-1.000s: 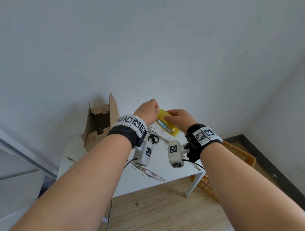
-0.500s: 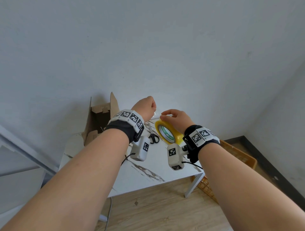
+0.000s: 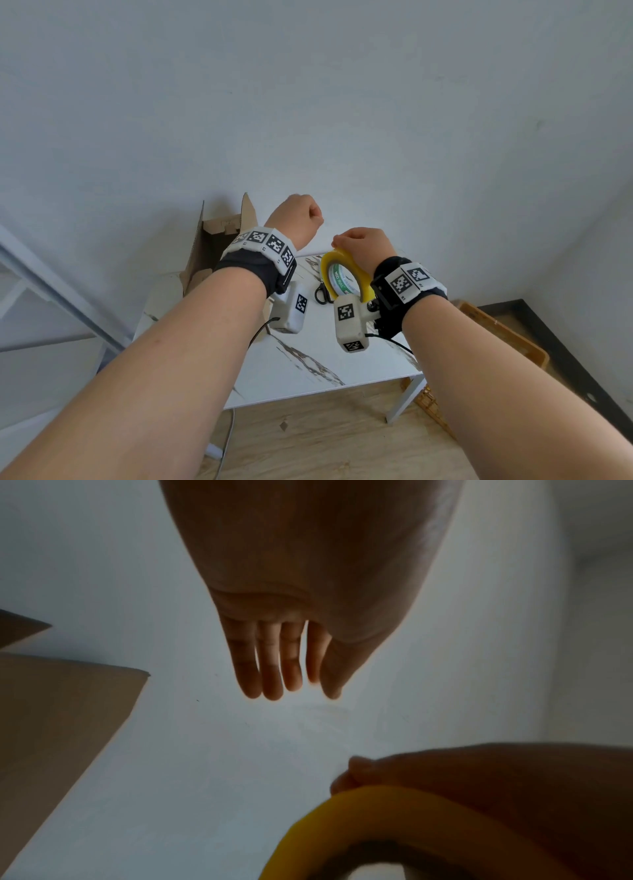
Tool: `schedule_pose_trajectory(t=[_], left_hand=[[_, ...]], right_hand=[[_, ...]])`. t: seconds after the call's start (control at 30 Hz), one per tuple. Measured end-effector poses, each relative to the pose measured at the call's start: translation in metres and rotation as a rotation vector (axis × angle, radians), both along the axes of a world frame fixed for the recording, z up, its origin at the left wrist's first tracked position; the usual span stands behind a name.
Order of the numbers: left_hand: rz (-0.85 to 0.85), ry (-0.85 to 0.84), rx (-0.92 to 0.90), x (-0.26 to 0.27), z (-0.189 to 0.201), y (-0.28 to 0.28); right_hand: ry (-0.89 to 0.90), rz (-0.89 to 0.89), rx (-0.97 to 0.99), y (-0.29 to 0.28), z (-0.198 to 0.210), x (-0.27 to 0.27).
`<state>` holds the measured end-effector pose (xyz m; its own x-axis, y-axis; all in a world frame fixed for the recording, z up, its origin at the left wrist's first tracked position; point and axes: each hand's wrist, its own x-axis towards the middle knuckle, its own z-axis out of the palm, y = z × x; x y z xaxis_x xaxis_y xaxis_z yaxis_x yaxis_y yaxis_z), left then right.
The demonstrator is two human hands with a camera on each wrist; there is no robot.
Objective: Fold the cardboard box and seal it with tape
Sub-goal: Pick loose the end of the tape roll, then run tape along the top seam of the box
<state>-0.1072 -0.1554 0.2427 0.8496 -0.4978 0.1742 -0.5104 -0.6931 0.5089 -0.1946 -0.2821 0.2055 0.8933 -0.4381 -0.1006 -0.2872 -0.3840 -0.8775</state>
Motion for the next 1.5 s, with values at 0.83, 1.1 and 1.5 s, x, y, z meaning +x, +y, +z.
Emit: schedule_pose_trajectory(t=[0.83,1.1,1.5], left_hand=[[0.233,0.300,0.314,0.065,-0.032,0.192],[0.066,0.419,0.237,0.084,-0.063,0.201],[0.050,0.522,0.281,0.090,-0.088,0.189]], right_hand=[[-0.198,-0.178,0.028,0.136,0.043,0.105],[-0.136,-0.290,0.020,0.166,0.028,0.111],[-0.023,-0.275,-0.020,0.172,0.013,0.129]])
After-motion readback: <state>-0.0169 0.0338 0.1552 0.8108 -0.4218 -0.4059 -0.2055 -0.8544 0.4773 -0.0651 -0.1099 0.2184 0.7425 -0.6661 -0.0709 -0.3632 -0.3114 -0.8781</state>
